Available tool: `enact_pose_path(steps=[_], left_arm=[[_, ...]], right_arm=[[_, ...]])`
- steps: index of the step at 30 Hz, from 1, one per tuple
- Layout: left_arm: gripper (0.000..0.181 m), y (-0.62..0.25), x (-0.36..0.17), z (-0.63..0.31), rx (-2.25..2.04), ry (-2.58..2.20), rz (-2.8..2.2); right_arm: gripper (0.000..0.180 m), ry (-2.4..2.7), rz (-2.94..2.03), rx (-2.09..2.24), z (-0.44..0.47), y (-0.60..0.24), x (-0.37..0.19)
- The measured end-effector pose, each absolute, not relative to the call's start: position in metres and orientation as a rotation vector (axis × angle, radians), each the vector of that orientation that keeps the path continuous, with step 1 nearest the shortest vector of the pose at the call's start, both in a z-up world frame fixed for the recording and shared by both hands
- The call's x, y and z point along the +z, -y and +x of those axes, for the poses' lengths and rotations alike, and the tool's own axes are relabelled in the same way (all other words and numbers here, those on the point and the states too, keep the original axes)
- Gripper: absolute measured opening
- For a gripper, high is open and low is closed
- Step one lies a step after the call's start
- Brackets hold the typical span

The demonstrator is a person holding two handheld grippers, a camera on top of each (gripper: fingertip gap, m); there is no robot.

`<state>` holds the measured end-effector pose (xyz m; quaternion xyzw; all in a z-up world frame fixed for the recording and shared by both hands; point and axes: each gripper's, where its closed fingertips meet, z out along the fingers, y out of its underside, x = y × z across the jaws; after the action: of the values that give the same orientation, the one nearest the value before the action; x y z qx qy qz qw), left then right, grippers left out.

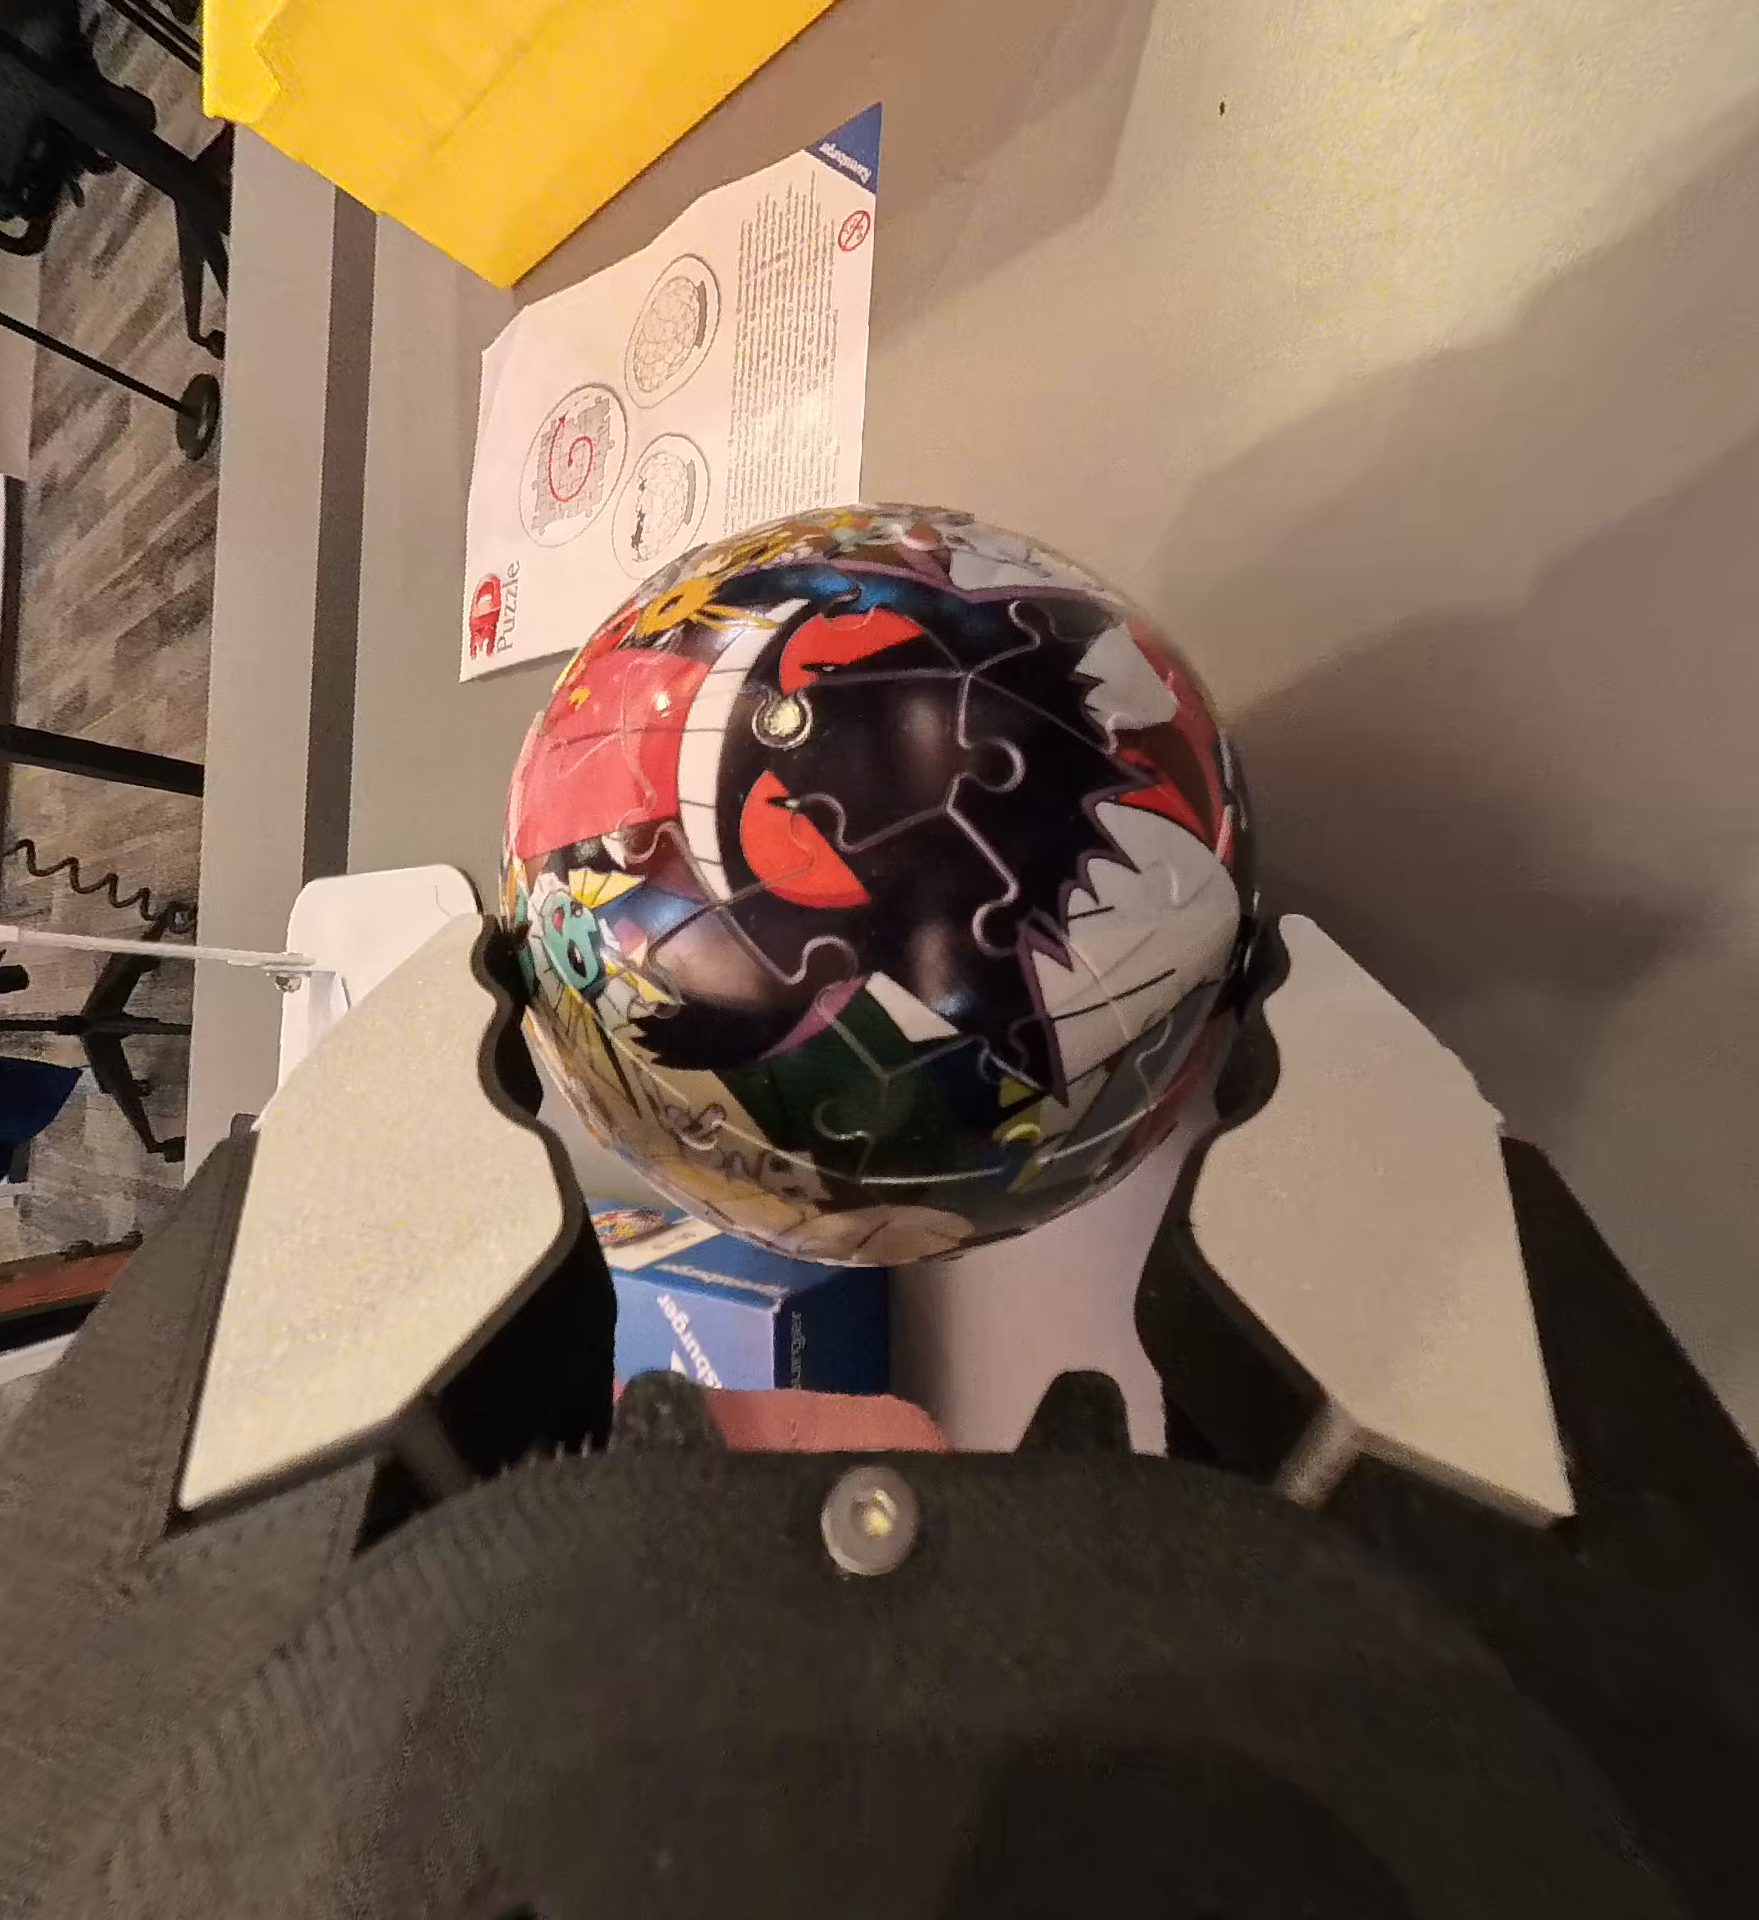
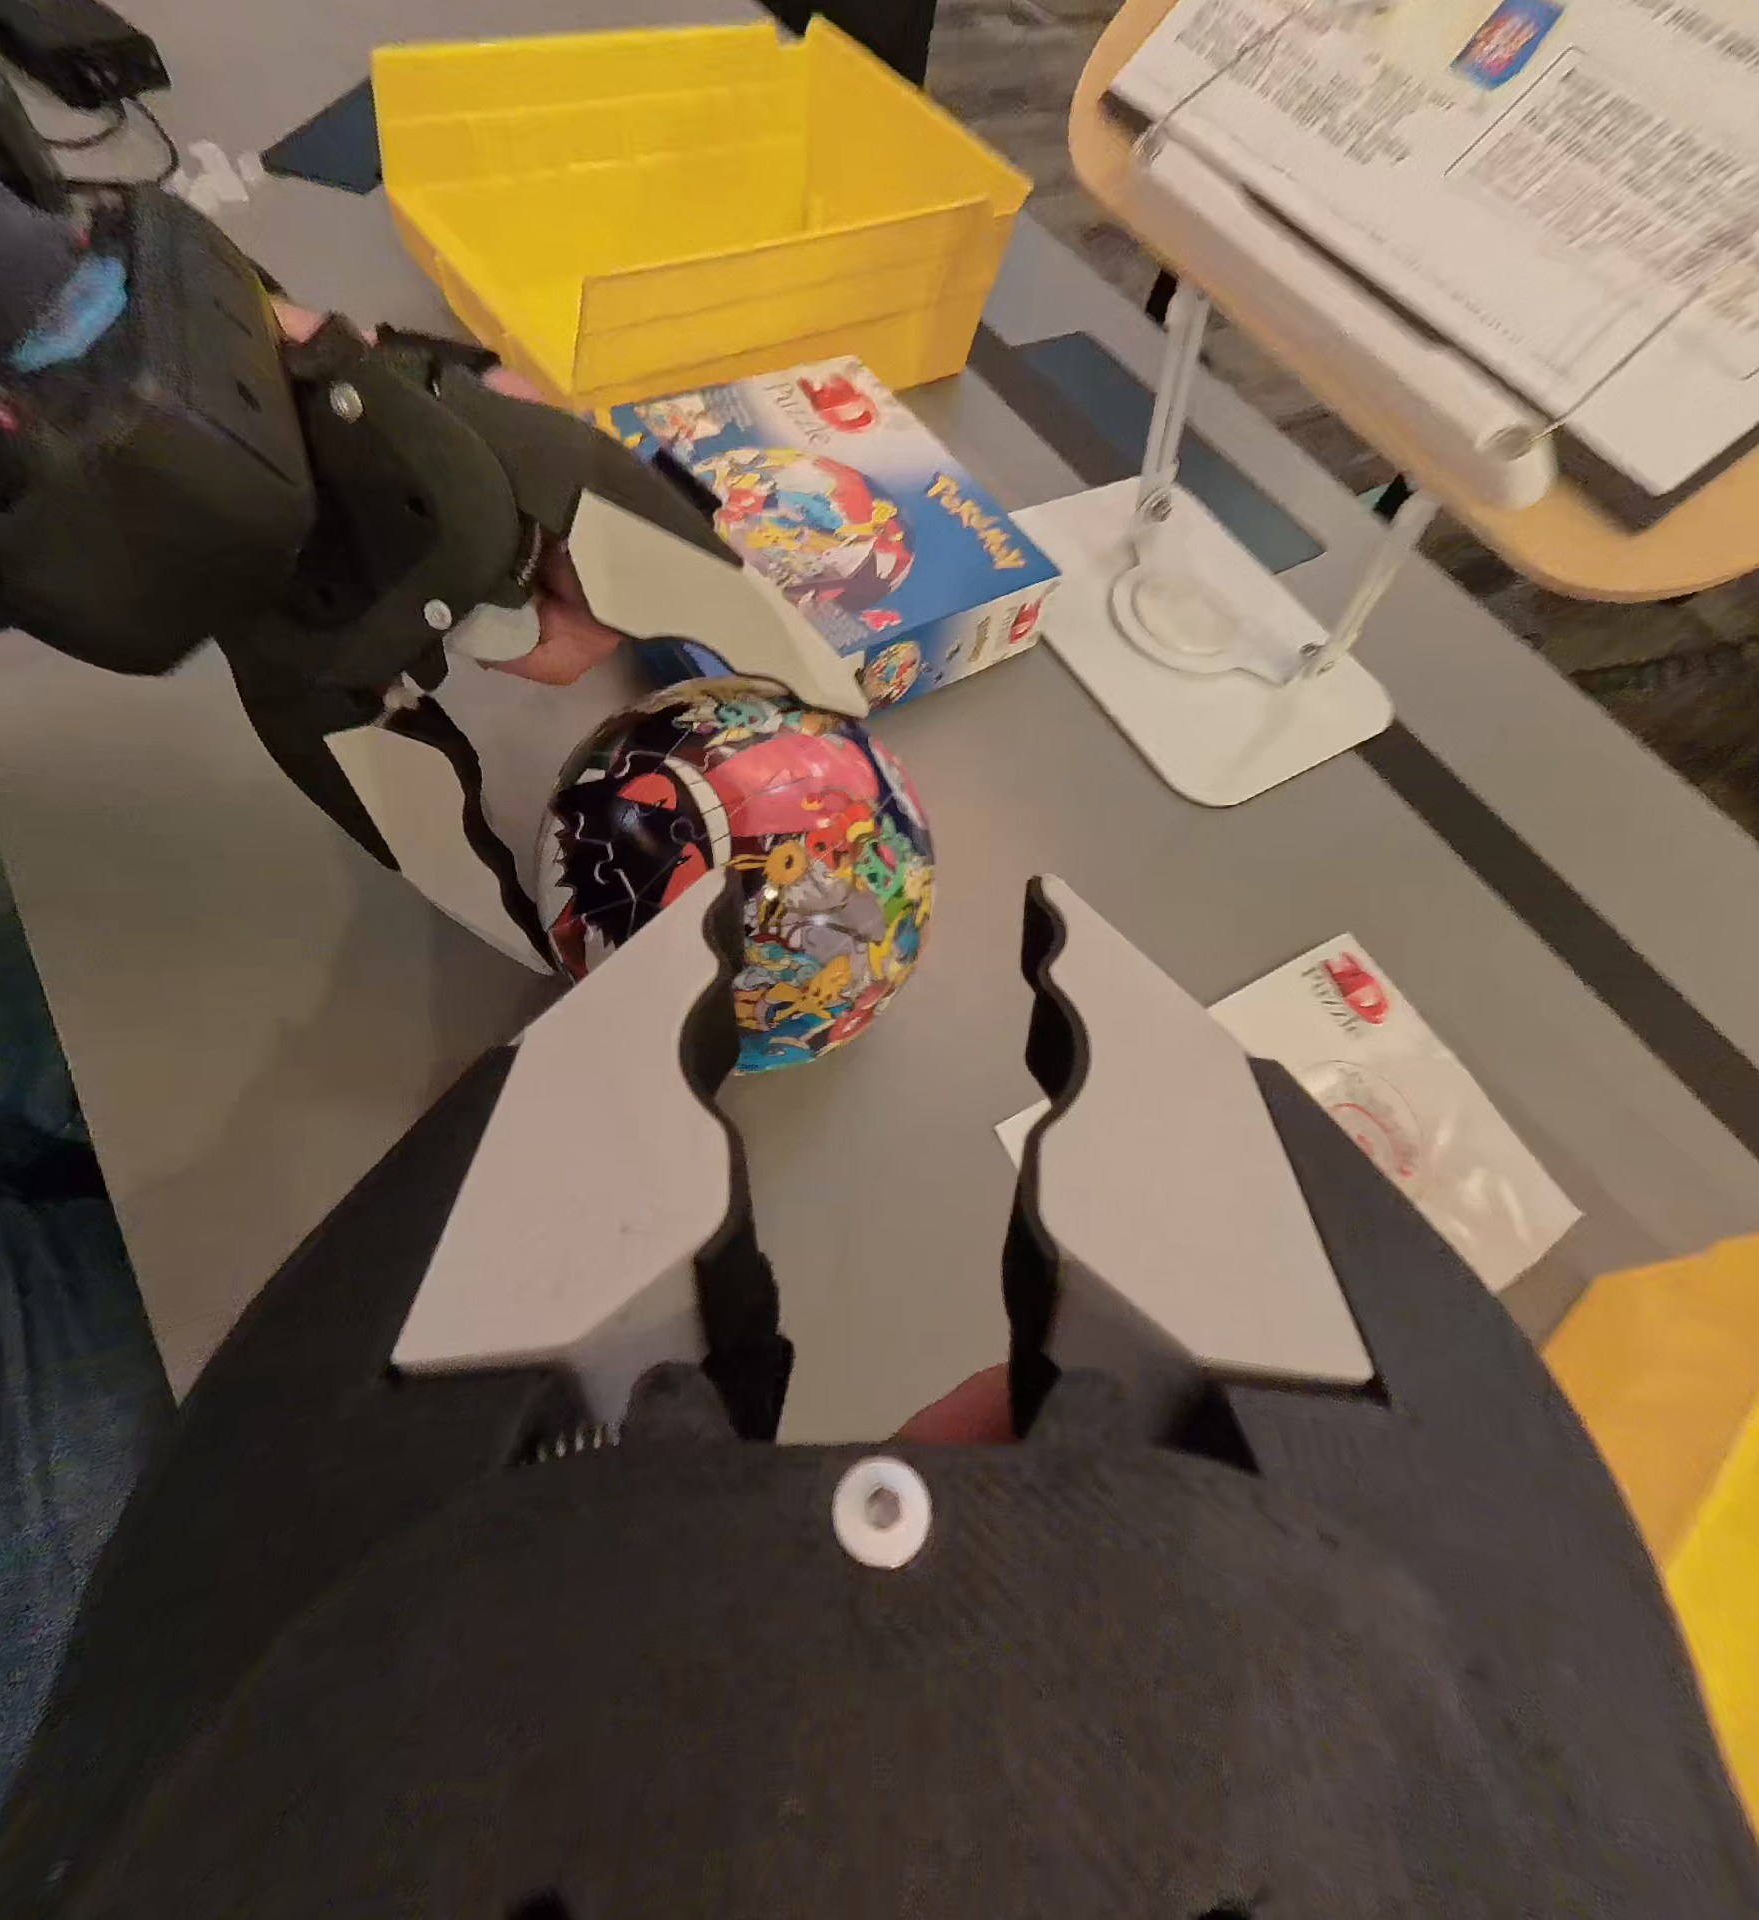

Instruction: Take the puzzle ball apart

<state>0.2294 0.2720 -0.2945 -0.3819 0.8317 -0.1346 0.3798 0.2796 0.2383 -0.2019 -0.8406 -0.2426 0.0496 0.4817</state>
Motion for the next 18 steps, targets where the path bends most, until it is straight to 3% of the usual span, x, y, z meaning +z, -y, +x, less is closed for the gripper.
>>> enact_pose_path(steps=[3, 18], left_arm=[[0.127, -0.272, -0.295, 0.231, -0.324, -2.128, -0.995], [0.127, -0.272, -0.293, 0.232, -0.349, -2.104, -1.003]], right_arm=[[0.048, 0.615, -2.199, 0.180, 0.260, -0.255, -0.271], [0.052, 0.591, -2.099, 0.189, 0.279, -0.235, -0.240]])
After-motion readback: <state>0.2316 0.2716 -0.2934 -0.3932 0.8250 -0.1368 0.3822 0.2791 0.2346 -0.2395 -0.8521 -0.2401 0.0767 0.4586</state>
